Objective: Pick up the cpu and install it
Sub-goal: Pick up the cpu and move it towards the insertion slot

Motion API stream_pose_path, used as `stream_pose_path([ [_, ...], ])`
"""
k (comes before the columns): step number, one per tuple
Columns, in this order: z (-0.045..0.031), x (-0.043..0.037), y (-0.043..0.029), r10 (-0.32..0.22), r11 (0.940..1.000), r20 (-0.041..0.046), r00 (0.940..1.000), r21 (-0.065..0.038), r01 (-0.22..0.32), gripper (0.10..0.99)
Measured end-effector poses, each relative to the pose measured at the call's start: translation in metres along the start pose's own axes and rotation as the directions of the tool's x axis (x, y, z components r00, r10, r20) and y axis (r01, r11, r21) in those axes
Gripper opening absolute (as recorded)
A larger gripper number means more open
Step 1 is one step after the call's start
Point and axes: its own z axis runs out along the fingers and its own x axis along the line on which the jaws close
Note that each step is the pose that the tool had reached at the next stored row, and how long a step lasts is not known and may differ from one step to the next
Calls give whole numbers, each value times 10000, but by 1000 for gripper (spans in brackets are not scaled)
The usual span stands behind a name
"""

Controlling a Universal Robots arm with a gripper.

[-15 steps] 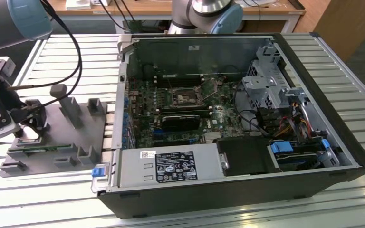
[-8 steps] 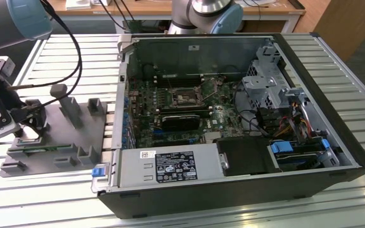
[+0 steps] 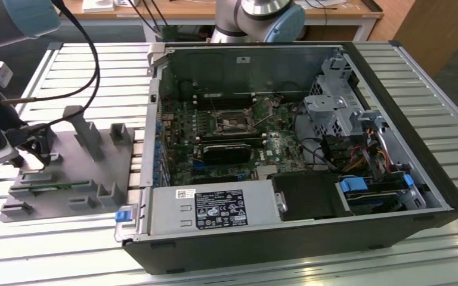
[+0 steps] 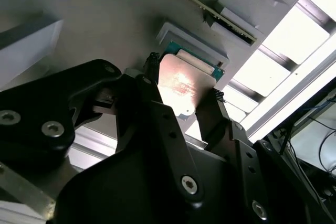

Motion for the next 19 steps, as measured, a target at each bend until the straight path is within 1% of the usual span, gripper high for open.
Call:
stream_pose_path([
  [3,-52,0,2,-1,10000,-1,10000,-14,1,533],
  [12,-149,0,8,0,10000,-1,10000,-15,0,533],
  [15,-169,0,9,0,10000,0,10000,-19,0,533],
  [19,-188,0,10,0,10000,1,10000,-50,0,533],
])
